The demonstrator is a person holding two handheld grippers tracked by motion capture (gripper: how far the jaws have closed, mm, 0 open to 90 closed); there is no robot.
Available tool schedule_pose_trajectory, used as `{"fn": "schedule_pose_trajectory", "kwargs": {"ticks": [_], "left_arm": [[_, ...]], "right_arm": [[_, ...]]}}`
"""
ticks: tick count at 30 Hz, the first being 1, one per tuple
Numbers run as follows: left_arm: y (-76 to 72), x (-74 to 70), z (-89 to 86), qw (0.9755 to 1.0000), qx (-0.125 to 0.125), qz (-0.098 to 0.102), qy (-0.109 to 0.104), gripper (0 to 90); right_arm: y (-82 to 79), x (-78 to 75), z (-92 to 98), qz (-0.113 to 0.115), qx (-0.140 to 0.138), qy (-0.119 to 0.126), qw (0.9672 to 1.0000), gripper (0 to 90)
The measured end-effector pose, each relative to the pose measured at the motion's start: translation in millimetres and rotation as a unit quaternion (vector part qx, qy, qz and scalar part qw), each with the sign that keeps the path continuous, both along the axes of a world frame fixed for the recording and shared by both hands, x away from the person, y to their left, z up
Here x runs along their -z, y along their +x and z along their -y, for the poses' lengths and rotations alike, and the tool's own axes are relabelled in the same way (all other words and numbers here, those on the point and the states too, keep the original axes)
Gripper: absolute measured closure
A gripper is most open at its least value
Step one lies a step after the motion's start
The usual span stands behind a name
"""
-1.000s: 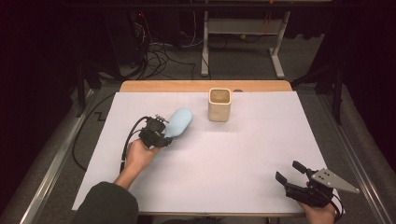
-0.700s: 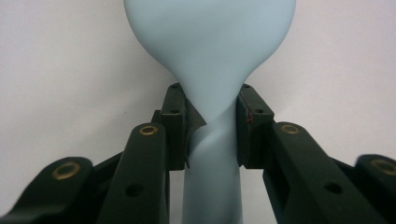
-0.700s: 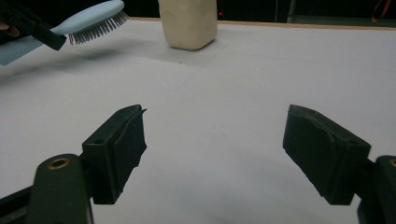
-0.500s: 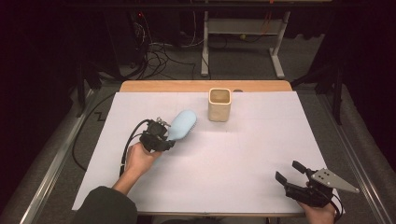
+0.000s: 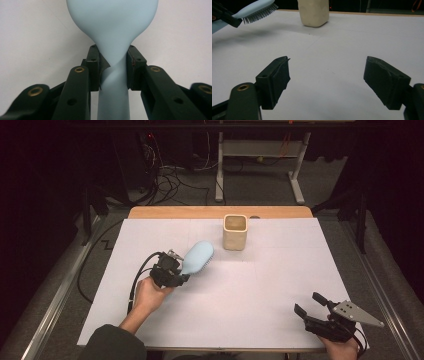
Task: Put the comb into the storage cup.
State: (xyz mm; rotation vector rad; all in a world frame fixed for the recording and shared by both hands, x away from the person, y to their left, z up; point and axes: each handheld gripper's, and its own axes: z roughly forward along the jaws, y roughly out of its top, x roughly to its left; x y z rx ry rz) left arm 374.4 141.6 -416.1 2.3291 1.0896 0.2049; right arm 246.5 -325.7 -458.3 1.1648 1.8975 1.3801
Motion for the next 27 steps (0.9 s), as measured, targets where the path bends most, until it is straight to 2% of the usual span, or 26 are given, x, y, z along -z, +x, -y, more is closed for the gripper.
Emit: {"fn": "schedule_pose_trajectory", "kwargs": {"ticks": [8,11,15,23,27], "left_arm": [[-10.2,-1.3,1.7,0.9998,0.009,0.011,-0.011,69.3],[-14.0,-1.0,3.5,0.9997,0.011,0.019,-0.007,69.3],[-18.3,-0.4,5.1,0.9996,0.018,0.019,-0.01,69.3],[-26.0,0.3,9.9,0.9992,0.029,0.023,-0.015,69.3],[-30.1,0.2,13.3,0.9989,0.034,0.025,-0.018,69.3]], "right_arm": [[-0.3,-0.7,-2.2,0.006,0.001,0.002,1.0,20.9],[-0.2,-1.1,-3.6,0.006,0.001,0.001,1.0,20.6],[-0.3,-2.0,-6.2,0.009,0.0,0.002,1.0,20.6],[0.5,-3.2,-12.3,0.01,-0.013,0.006,0.9999,20.5],[2.2,-2.9,-18.6,0.005,-0.028,0.005,0.9996,20.9]]}}
